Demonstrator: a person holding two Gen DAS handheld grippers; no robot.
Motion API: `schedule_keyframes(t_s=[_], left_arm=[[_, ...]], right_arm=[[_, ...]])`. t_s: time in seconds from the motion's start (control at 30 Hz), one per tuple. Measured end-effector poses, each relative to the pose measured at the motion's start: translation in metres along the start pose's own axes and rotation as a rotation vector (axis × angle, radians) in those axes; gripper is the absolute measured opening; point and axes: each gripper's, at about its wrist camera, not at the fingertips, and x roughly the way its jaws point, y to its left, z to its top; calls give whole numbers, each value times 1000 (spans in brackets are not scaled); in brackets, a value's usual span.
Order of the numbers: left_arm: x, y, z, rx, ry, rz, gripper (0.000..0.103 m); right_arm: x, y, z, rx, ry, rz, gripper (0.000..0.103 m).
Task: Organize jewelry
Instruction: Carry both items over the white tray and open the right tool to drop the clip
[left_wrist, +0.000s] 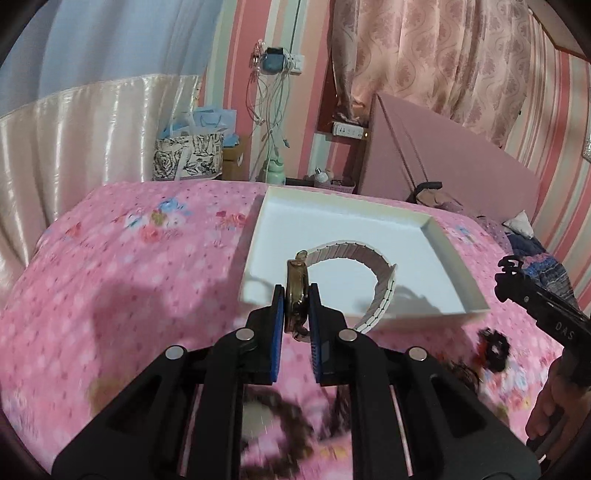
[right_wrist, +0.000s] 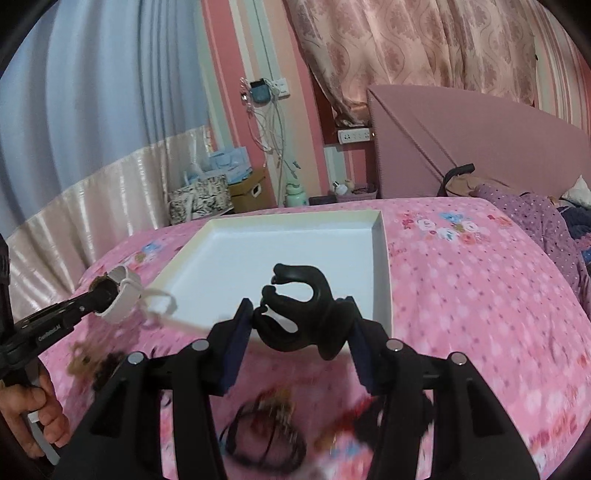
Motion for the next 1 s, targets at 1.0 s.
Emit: schedule_keyframes(t_s=[1.0], left_arm=[[87, 11, -9, 40, 244, 42, 11]], right_arm=[[103, -18, -15, -92, 244, -122, 48]])
